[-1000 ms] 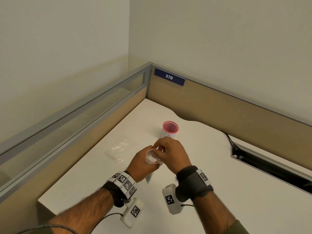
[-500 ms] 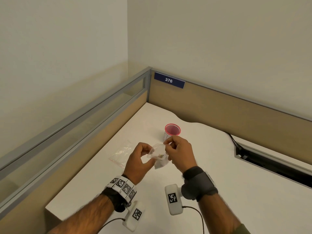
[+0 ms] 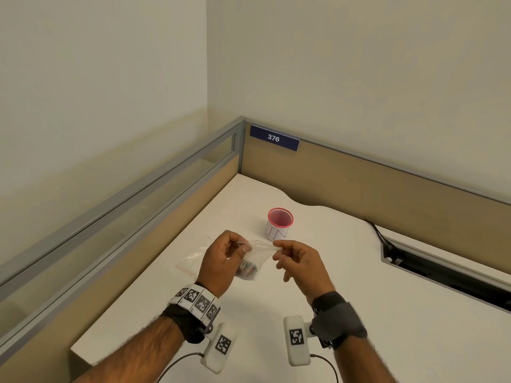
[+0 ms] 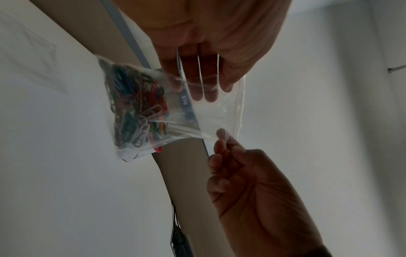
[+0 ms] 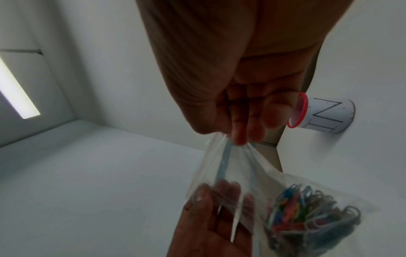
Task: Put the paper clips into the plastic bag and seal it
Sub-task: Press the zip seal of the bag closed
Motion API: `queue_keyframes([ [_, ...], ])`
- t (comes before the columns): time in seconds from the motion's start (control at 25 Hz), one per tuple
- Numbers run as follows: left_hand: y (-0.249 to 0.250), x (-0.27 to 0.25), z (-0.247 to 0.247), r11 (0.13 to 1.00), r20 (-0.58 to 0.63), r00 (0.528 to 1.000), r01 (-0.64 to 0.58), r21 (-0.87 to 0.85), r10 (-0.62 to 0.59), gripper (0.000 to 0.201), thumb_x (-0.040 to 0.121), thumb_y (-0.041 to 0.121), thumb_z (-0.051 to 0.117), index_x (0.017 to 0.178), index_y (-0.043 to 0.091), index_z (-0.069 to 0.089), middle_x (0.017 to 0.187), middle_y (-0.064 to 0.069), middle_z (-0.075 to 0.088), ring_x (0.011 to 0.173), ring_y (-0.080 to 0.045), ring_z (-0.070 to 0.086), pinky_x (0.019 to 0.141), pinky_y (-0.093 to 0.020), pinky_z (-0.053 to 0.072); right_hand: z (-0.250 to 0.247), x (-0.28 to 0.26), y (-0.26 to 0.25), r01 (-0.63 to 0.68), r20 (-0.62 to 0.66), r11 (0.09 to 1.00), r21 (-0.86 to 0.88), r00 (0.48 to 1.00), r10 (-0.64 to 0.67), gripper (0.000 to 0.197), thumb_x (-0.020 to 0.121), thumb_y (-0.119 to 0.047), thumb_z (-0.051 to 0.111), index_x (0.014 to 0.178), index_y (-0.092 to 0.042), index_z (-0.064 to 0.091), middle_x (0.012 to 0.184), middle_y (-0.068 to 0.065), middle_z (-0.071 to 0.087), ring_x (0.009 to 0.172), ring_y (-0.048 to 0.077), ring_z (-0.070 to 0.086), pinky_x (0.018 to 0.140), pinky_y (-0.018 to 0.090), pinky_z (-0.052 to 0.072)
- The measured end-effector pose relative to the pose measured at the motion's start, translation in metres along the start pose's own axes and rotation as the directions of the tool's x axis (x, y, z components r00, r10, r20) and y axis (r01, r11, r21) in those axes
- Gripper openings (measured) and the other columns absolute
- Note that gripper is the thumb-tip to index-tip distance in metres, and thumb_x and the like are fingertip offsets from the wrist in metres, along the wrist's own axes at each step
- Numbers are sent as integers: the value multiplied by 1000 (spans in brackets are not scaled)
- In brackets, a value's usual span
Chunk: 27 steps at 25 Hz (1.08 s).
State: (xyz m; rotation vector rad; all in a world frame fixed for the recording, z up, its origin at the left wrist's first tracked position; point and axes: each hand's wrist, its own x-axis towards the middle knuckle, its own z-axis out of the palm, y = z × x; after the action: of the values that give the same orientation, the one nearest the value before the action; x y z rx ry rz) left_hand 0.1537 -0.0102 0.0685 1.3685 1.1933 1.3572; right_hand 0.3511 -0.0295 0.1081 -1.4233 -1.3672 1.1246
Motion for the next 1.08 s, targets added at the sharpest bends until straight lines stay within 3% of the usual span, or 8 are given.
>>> queue_keyframes([
  [0.12,4,1,1,1000,-9,1000,8,26,-8,10,90,11,70,90,19,64,86,3,70,81,-8,66,74,-26,56,9,-1,11,21,-50,996,-81,998,-26,15,87,-14,66,101,-15,68,91,4,68,77,14,61,56,20,53],
  [0.2,5,1,1,1000,7,1000,15,-9,-15,10,91,6,67,91,16,64,83,1,71,79,-11,67,75,-29,57,10,0,14,47,-119,998,-30,992,-51,7,87,-18,68,90,-13,70,90,3,70,77,13,61,56,20,53],
  [0.44,3,4,-6,999,104,995,17,-38,-13,16,96,-3,56,95,9,67,81,-8,74,74,-12,66,68,-24,53,5,5,10,31,-67,967,253,998,-14,11,90,-6,61,90,1,68,92,20,70,84,27,66,62,35,59],
  [0.68,5,10,-7,995,79,995,62,-77,-56,9,96,1,59,94,6,67,85,-12,75,82,-18,70,52,-32,56,2,4,8,34,-90,919,392,996,2,7,88,-2,62,90,3,66,87,25,71,86,37,69,81,45,59],
  [0.84,10,11,0,988,78,996,63,-144,-53,7,97,1,57,94,2,63,85,-15,75,84,-21,73,62,-33,61,1,6,5,66,-110,896,440,994,-20,2,86,1,64,85,0,66,83,23,68,83,36,66,82,46,58],
  [1.08,12,11,4,981,84,995,66,-182,-51,9,97,-2,56,93,1,63,81,-13,75,81,-22,74,69,-29,61,1,8,4,82,-125,913,399,992,-34,13,83,5,61,77,-6,66,85,21,66,84,32,65,80,44,59],
])
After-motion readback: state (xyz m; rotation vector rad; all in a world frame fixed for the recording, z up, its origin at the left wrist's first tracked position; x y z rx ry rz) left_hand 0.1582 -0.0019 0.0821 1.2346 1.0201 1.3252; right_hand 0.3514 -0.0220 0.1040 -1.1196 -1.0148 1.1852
